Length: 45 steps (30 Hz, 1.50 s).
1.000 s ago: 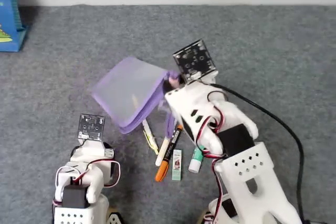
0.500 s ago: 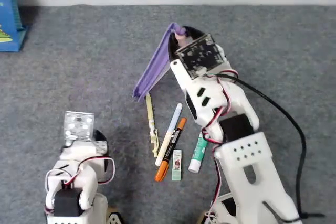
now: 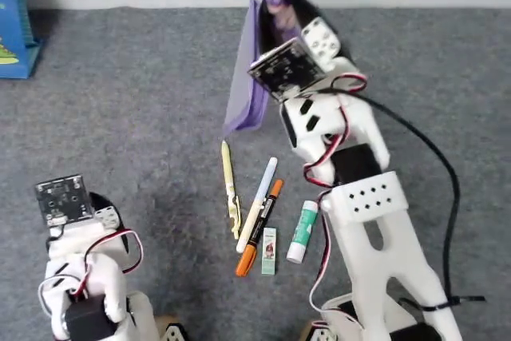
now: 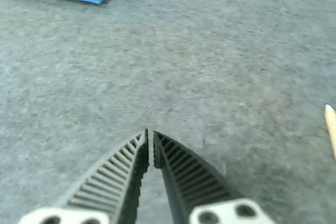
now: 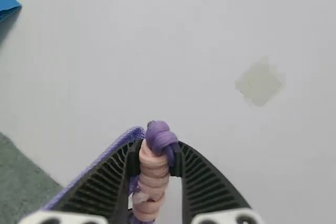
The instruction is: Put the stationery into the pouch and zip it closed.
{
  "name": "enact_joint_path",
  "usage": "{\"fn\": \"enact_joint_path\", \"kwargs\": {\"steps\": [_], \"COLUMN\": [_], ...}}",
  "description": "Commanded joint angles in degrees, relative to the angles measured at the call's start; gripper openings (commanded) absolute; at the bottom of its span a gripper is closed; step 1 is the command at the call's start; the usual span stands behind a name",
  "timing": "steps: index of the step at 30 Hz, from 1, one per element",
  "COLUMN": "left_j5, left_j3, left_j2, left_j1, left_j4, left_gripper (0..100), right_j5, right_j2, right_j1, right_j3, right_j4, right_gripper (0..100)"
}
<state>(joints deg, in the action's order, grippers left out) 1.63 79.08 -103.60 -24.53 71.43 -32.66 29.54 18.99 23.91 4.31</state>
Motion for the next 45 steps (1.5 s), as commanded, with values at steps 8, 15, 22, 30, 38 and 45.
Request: {"fn": "enact_joint_path", "kwargs": {"steps": [8,15,22,30,38,45], "left_j5": [-0.44,-0.44,-0.44,-0.44,-0.53,-4.66], "left_j3": [-3.12,-3.21,-3.21,-12.53,-17.1,-17.36], "left_j2": [-0.62,-0.62,-0.62,-0.62,-0.62,-0.62], "left_j1": [-0.79,-0.88,-0.97,-0.88,-0.62,5.71], "left_j4": [-1.41,-1.14,-0.88,7.56,7.82,8.26], "left_gripper": [2,2,2,2,2,17], "right_j5": [-3.78,-7.03,-6.77,-3.43,4.66,7.47], "right_j2": [-3.3,-4.97,-2.59,11.82,23.6,24.31], "right_j1": [2.33,12.0,19.65,21.93,26.07,26.24], "right_j3": [-3.16,2.37,8.53,17.93,21.63,22.24], "right_j4": [3.3,3.3,9.63,20.97,33.63,35.12], "right_gripper": [0.7,0.7,0.7,0.7,0.7,0.7]}}
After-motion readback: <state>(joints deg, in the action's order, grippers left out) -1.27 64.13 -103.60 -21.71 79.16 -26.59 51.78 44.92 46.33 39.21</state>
